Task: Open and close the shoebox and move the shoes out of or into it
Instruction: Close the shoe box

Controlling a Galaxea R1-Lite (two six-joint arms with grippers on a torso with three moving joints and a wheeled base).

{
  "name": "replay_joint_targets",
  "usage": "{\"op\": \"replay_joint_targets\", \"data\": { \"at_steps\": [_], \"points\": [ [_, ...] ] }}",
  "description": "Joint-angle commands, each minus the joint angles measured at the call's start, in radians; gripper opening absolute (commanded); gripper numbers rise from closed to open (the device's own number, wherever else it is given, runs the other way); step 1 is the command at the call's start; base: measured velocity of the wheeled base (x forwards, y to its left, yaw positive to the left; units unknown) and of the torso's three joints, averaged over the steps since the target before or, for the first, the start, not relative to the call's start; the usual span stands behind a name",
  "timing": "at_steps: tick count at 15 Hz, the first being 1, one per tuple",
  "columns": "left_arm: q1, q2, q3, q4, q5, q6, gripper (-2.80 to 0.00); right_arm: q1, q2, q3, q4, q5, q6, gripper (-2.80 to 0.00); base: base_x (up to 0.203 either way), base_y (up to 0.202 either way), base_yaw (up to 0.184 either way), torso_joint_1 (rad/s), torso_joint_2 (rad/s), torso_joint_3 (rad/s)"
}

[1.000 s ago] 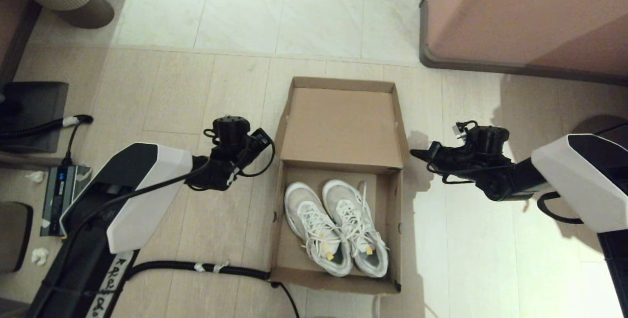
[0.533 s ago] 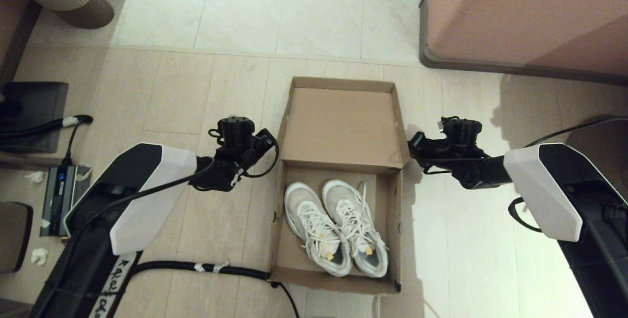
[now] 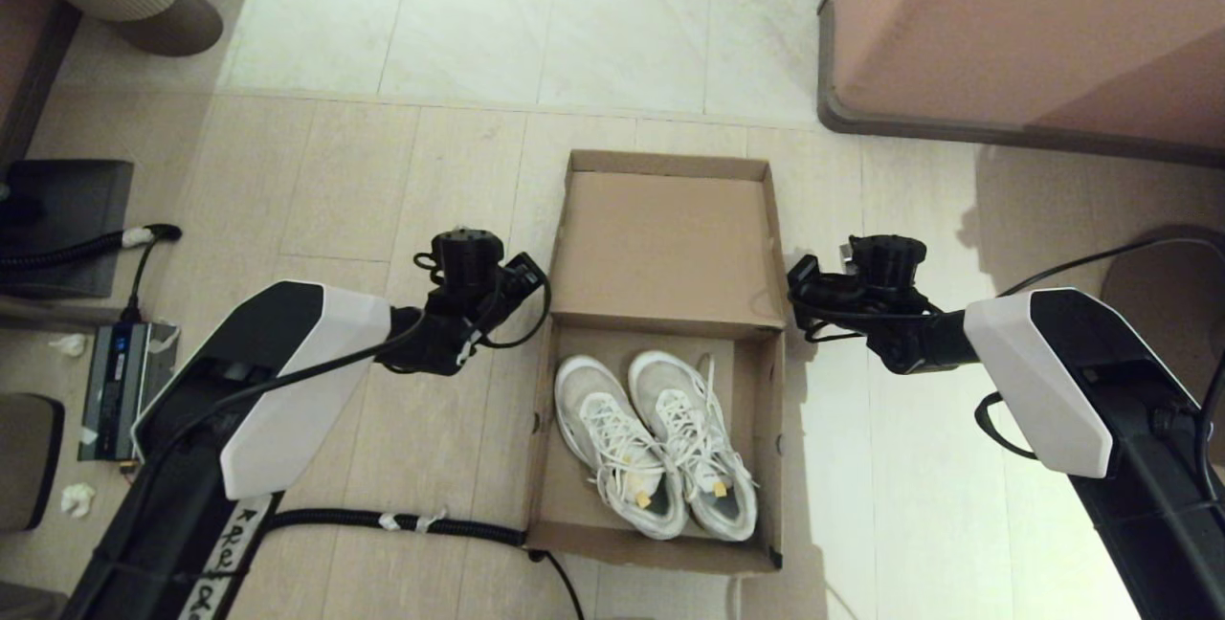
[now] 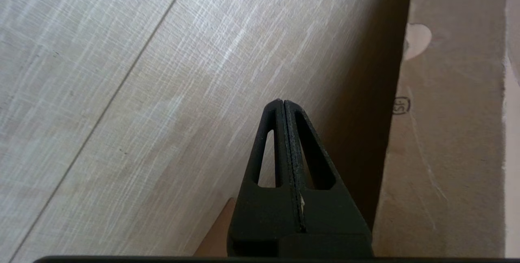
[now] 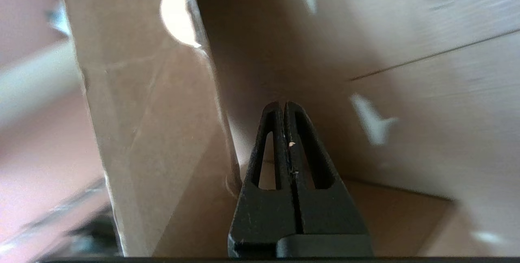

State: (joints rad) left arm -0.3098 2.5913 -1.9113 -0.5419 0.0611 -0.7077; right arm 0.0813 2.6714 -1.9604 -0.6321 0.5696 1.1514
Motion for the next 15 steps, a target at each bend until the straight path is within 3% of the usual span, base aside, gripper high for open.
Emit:
{"op": "replay_joint_targets", "data": {
  "at_steps": [1,3,7,12,15],
  "points": [
    [-0.001,0.003,0.0,-0.003,0.0,-0.004,-2.8,-0.004,-0.007,0.0,-0.045,0.024,0.09,-2.8,0.0,0.0,0.0,0.0,0.0,0.0],
    [-0.001,0.003,0.0,-0.003,0.0,-0.004,-2.8,-0.014,-0.012,0.0,-0.102,0.072,0.176,-2.8,0.0,0.0,0.0,0.0,0.0,0.0],
    [0.0,0.007,0.0,-0.003,-0.002,-0.004,-2.8,-0.042,-0.012,0.001,-0.151,0.171,0.249,-2.8,0.0,0.0,0.0,0.0,0.0,0.0],
    [0.0,0.011,-0.001,-0.004,-0.012,-0.004,-2.8,-0.077,0.008,0.001,-0.439,0.369,0.552,-2.8,0.0,0.0,0.0,0.0,0.0,0.0],
    [0.001,0.015,0.0,-0.004,-0.011,-0.004,-2.8,-0.078,0.009,0.0,-0.48,0.432,0.602,-2.8,0.0,0.0,0.0,0.0,0.0,0.0]
  ]
}}
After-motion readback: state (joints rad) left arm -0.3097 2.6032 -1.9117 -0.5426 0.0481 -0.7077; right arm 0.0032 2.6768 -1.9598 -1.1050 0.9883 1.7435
